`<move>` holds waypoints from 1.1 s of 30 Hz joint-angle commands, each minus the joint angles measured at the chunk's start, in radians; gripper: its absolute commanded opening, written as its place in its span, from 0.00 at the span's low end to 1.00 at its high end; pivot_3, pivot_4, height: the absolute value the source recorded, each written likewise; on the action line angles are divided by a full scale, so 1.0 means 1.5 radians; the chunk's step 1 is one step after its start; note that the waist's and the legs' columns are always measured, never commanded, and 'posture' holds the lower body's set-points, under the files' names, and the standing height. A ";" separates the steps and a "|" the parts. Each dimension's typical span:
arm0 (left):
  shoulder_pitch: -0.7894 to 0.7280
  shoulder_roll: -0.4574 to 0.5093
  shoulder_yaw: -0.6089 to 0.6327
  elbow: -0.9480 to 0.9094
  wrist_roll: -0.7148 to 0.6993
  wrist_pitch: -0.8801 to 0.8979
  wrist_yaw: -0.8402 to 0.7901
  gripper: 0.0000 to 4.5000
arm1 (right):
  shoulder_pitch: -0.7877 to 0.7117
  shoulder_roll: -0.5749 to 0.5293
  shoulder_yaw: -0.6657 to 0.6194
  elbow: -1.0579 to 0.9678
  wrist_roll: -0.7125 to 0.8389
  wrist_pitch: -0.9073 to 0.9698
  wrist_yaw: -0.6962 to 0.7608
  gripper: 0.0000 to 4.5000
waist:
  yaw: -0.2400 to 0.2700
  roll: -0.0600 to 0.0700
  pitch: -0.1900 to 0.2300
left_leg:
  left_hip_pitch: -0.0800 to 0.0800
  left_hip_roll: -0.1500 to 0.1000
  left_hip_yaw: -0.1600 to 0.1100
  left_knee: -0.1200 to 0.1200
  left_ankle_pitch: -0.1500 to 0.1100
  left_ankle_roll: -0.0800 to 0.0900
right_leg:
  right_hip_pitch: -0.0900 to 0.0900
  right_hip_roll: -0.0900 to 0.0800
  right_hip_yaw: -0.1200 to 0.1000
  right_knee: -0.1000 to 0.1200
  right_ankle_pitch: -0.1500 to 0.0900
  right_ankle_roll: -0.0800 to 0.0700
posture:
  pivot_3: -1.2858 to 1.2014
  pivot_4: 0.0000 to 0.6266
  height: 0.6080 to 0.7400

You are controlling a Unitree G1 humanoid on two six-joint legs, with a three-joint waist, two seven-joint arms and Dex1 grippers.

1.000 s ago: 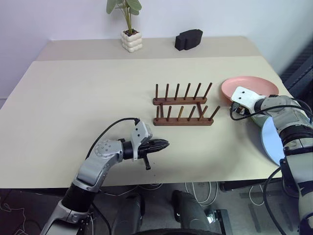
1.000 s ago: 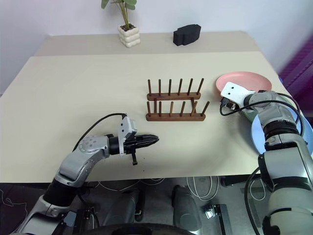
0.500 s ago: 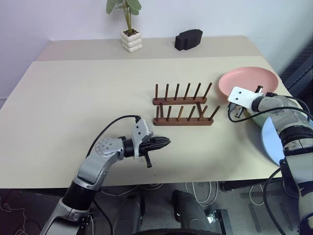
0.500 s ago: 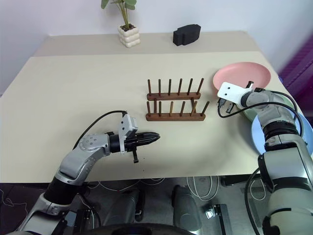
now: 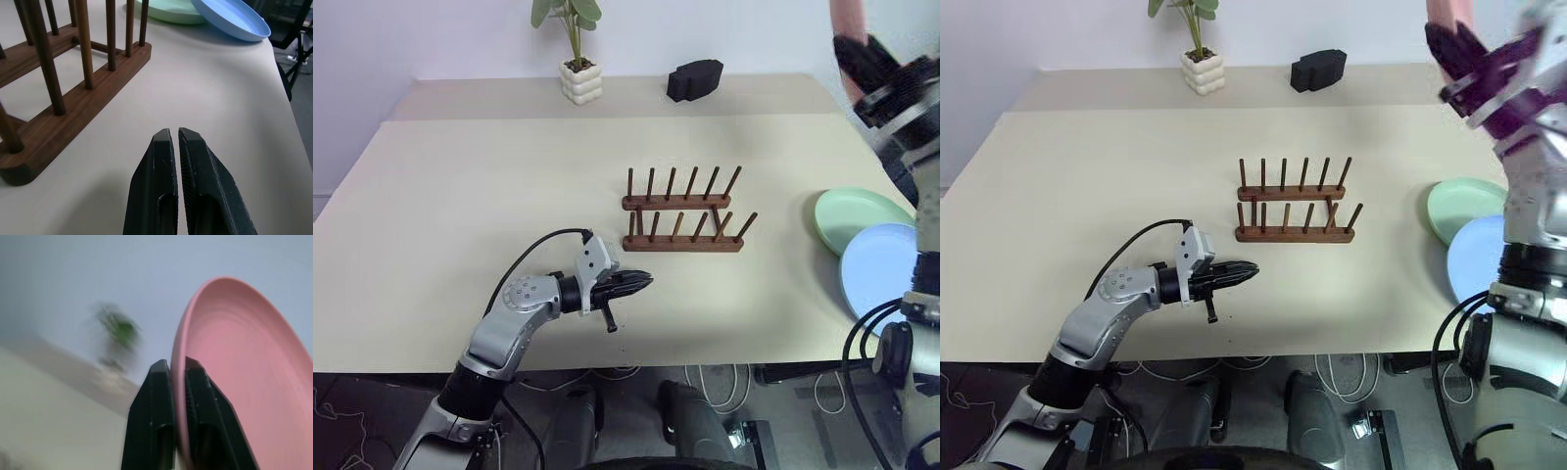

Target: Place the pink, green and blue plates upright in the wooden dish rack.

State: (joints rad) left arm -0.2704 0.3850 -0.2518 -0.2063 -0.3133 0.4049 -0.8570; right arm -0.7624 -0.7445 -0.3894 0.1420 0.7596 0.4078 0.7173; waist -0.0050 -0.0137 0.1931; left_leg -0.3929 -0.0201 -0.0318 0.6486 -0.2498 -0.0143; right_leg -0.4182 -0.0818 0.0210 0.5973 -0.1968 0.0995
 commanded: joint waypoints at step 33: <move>0.012 -0.003 0.026 -0.042 -0.039 -0.014 0.001 0.05 | 0.195 0.124 -0.087 -0.199 0.603 0.232 -0.341 0.01 | -0.005 0.000 0.000 | 0.000 0.000 0.001 -0.001 0.000 0.000 | -0.001 0.000 0.000 0.000 0.000 0.000 | 0.52 0.24 0.98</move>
State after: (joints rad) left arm -0.2524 0.3808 -0.2205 -0.2367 -0.3619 0.4046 -0.8525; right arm -0.4539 -0.5646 -0.5098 -0.1334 1.6619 0.7781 0.2125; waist -0.0120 -0.0135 0.1930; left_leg -0.3938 -0.0195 -0.0301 0.6477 -0.2501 -0.0139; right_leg -0.4205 -0.0811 0.0216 0.5972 -0.1971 0.0996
